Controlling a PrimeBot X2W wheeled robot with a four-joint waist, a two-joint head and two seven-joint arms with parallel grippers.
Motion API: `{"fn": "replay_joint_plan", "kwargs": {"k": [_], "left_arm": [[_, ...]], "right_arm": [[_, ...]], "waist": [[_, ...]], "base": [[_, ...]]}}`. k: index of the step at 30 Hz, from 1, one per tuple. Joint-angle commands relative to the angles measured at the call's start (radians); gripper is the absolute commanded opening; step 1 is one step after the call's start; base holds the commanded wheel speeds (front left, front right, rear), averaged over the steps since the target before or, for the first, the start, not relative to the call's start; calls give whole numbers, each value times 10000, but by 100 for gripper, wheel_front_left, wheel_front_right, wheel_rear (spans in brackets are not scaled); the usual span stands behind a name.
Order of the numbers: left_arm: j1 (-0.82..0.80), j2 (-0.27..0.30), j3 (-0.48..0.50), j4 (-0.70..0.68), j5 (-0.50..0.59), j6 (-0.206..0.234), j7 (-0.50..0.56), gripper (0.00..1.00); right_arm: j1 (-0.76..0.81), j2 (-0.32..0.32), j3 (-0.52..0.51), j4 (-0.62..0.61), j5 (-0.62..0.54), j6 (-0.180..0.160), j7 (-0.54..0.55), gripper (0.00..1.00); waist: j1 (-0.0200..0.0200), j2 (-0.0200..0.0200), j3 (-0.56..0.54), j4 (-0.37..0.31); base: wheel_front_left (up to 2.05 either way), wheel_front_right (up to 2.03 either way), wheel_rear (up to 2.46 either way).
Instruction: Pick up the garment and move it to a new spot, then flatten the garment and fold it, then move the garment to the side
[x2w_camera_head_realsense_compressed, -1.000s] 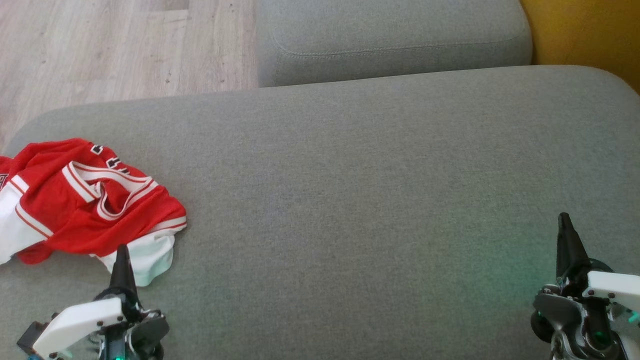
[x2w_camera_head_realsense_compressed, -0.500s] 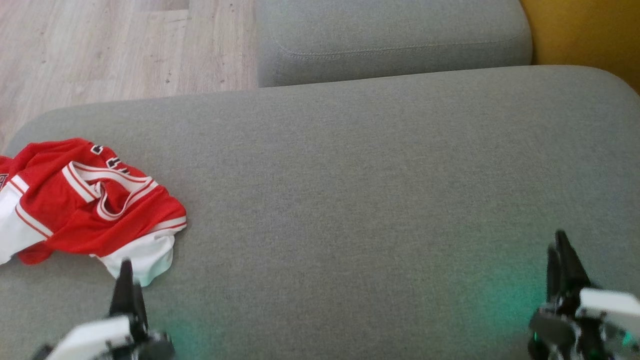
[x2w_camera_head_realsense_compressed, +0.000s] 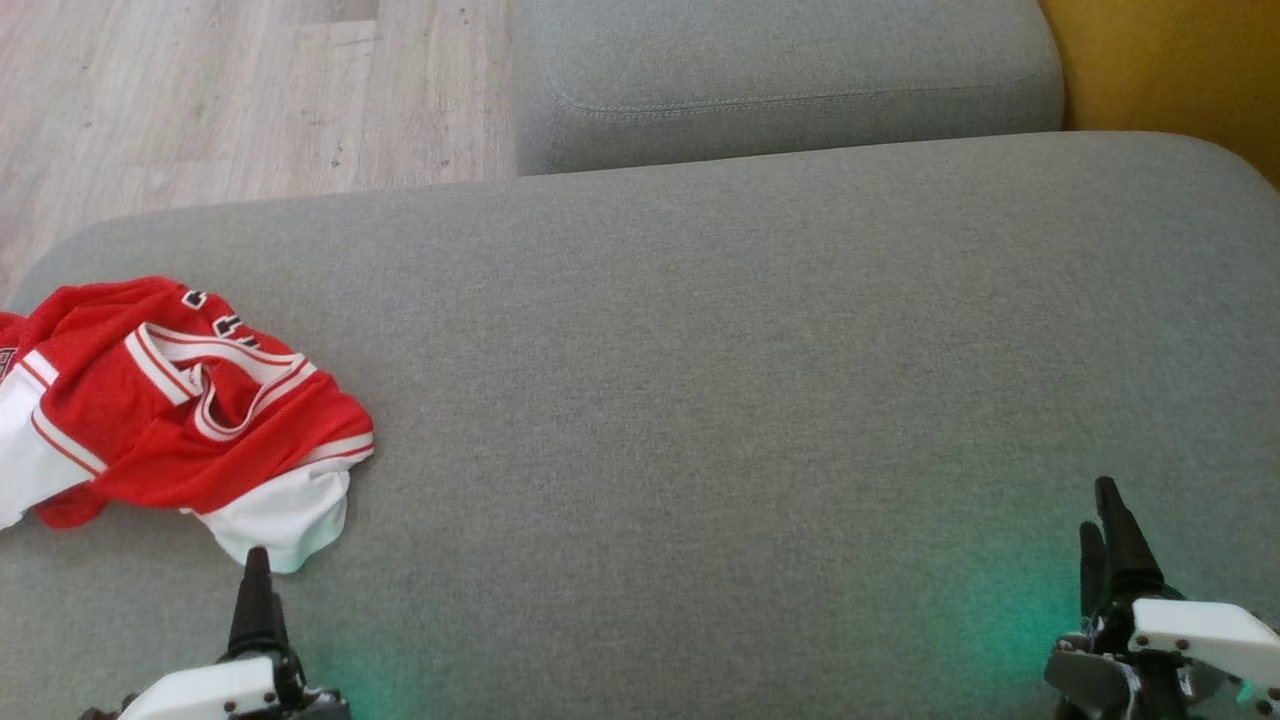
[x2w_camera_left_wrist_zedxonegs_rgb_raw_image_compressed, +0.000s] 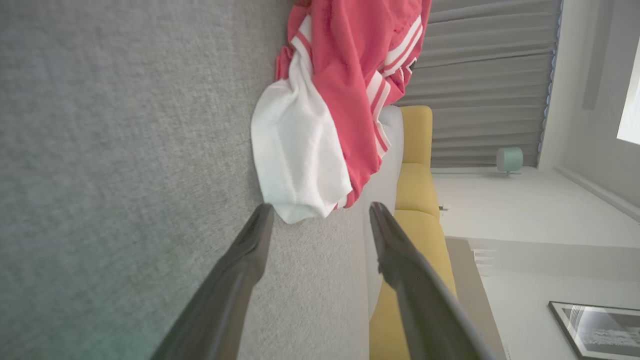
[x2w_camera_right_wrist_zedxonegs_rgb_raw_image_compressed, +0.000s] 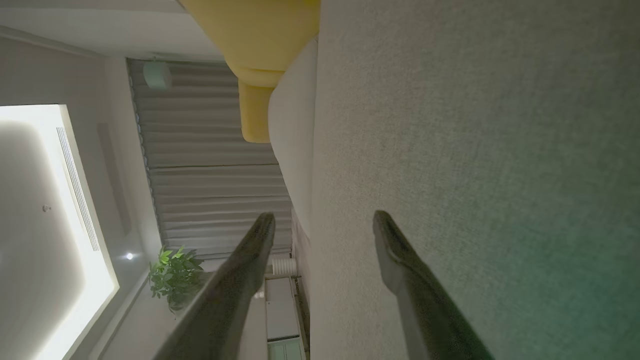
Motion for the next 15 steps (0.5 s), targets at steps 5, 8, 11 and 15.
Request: {"fn": "replay_joint_plan", "kwargs": {"k": [5,8,11,15], "left_arm": [[-385,51,-165,-476,936,170,-245,100],[-382,77,-234,-534,1417,242,-332,100],[-377,117,-329,-584,1920,310,-419,100],[-374,158,-433,-613,2395,365,-506,100]], "right_arm": [[-496,-32,182,-391,-998,12,-268,100],[-535,-34,257,-425,-1548,14,-356,100],[-563,-35,319,-467,-2190,16,-444,100],[-574,-36,387,-529,-2736,18,-532,100]], "waist": [[0,0,-9,17],[0,0,-14,28],[0,0,-21,38],[0,0,-32,48]], "base": [[0,0,0],[0,0,0],[0,0,0],[0,0,0]]}}
